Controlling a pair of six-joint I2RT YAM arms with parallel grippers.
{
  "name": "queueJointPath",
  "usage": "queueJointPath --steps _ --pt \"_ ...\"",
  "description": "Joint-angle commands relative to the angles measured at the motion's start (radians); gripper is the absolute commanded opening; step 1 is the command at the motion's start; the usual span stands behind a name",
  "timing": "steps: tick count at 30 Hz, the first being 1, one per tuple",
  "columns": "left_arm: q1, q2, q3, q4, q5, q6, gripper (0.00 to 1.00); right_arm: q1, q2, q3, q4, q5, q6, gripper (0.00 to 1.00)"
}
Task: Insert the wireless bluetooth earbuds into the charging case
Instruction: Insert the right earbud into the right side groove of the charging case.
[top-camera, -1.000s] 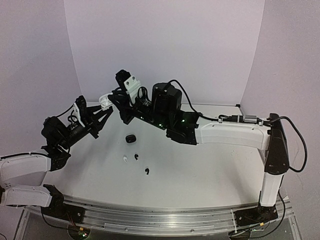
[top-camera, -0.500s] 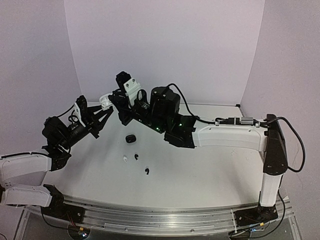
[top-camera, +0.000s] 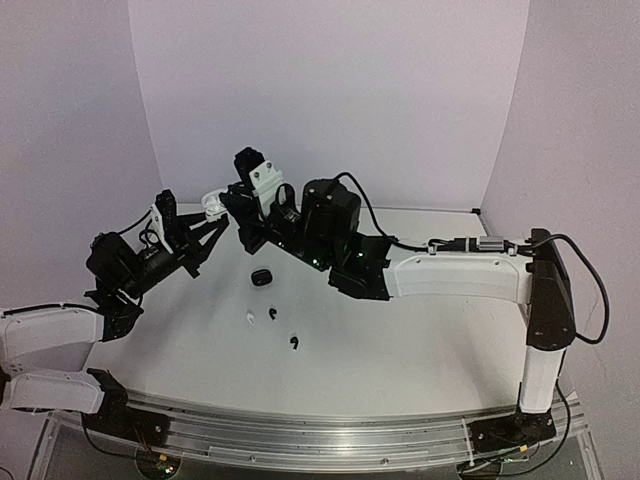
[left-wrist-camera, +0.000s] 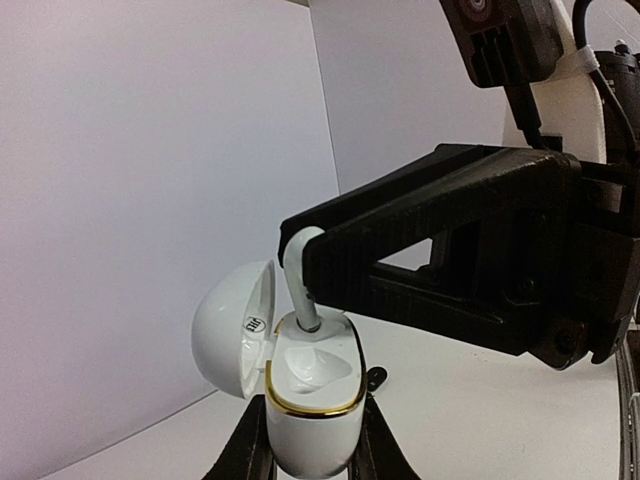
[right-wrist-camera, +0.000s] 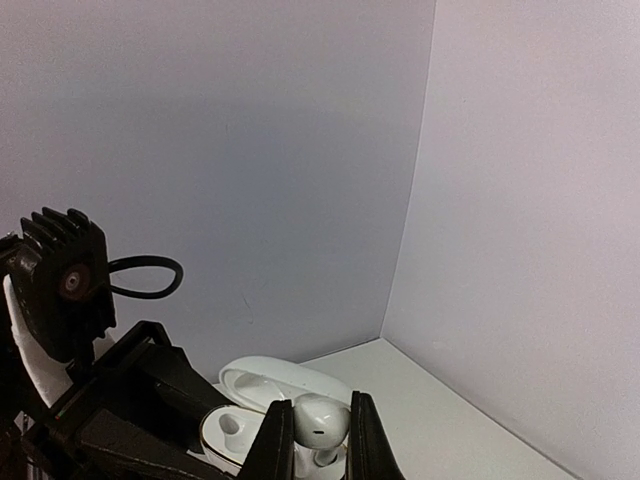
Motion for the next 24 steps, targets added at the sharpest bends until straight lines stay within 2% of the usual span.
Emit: queueJointPath --steps 1,14,24 --pt "0.006 -0.013 0.085 0.103 -0.066 -0.035 0.0 0.012 0.021 -0.018 -0.066 0.021 0.0 0.0" --pt "0.018 -0.024 0.09 0.081 -0.064 -0.033 0.0 0.014 0.004 -0.036 -0.176 -0.081 -0.042 0.0" --pt "0.018 -0.024 0.089 0.085 -0.066 -0.02 0.0 0.014 0.027 -0.009 -0.226 -0.036 -0.013 0.02"
